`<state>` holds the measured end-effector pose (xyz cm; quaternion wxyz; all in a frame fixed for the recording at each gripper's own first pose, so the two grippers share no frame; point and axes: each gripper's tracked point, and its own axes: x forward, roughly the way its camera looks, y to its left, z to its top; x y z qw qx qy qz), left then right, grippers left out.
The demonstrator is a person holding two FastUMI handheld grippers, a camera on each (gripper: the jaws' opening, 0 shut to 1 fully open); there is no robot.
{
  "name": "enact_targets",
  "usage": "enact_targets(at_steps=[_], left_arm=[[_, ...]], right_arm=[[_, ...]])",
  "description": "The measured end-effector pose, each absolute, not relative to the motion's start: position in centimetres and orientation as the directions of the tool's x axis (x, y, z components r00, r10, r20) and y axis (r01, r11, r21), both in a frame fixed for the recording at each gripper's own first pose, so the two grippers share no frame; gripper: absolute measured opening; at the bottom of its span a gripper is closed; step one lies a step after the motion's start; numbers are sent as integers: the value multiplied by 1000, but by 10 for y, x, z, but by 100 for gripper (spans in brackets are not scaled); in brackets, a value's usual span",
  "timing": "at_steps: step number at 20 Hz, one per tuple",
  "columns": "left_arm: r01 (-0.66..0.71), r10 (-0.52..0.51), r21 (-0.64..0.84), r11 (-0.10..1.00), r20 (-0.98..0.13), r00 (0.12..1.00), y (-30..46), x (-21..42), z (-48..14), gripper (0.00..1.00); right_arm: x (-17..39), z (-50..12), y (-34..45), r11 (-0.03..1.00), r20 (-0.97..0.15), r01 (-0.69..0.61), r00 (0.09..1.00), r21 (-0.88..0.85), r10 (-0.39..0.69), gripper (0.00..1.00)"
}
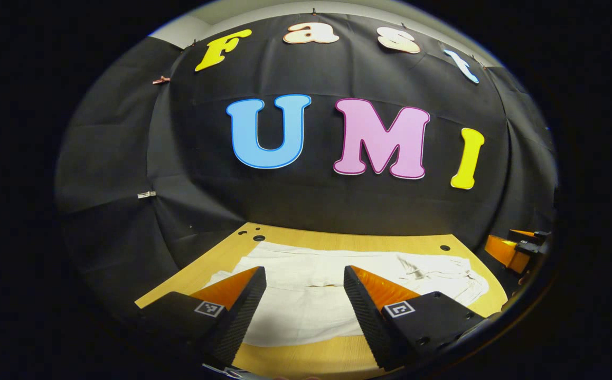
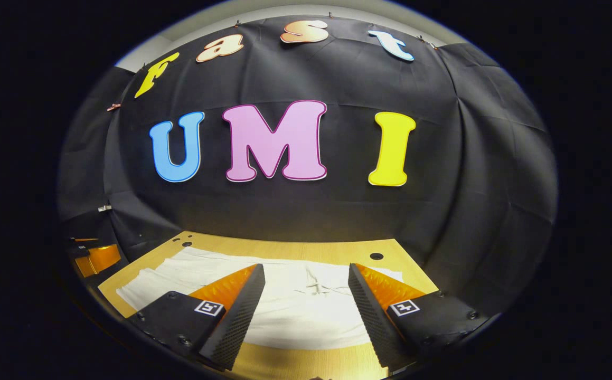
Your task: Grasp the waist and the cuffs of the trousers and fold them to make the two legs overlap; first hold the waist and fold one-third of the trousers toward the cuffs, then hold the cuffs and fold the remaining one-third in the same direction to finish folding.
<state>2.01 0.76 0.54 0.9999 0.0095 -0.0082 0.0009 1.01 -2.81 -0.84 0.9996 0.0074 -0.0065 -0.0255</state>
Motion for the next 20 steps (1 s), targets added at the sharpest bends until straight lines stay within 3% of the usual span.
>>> enact_targets(at_steps=[11,16,20], left_arm=[[-52,52,-7,999,-43,998,29,30,-15,94],[-71,70,-13,997,-76,995,27,32,-29,94],[-77,76,-8,997,-104,992,20,32,-44,94]], right_arm=[[24,-22,-91,967,-29,29,999,-254,-38,98],[34,-47,-134,872,-87,-47,996,-487,6,98],[46,-95,-174,793,-203,-128,979,-595,5,98]])
